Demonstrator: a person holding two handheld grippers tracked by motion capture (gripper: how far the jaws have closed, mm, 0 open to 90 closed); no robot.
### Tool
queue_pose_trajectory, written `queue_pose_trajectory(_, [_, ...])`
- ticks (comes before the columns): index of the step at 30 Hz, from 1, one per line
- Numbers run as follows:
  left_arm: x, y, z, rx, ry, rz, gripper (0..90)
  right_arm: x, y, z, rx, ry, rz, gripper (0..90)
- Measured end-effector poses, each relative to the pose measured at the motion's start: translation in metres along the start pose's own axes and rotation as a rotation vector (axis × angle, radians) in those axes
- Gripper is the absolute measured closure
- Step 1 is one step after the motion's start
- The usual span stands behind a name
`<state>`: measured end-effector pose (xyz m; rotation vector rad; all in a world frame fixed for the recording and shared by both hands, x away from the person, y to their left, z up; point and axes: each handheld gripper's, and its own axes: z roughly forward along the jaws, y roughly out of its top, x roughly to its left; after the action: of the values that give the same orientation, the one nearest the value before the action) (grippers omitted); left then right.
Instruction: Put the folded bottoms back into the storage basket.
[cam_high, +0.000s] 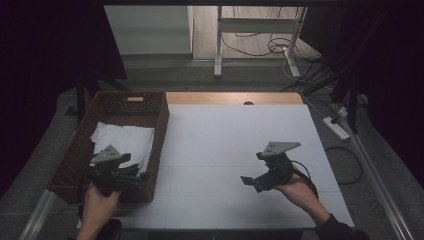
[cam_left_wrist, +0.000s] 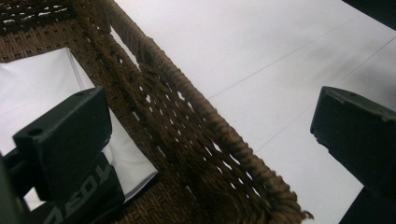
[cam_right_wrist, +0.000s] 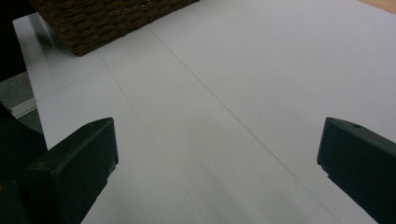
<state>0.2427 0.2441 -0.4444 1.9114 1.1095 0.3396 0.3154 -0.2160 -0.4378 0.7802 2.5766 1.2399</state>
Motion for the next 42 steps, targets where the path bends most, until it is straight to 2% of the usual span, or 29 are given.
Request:
queue_pose_trajectory(10, [-0.002,-0.009,-0.004,-0.002,0.013,-0.006,0.0,-0.008,-0.019,-0.025,-0.013,-0.07,0.038,0.0])
queue_pose_trajectory(26, [-0.001,-0.02,-0.01,-0.011,0.022,-0.013,0.0,-0.017,-0.05,-0.054,-0.015,-0.155,0.111,0.0])
queue_pose_trajectory(42, [-0.005,-0.026,-0.017,-0.027,0.049,0.003,0.0,-0.018,-0.076,-0.084,-0.038,-0.244,0.18,0.0])
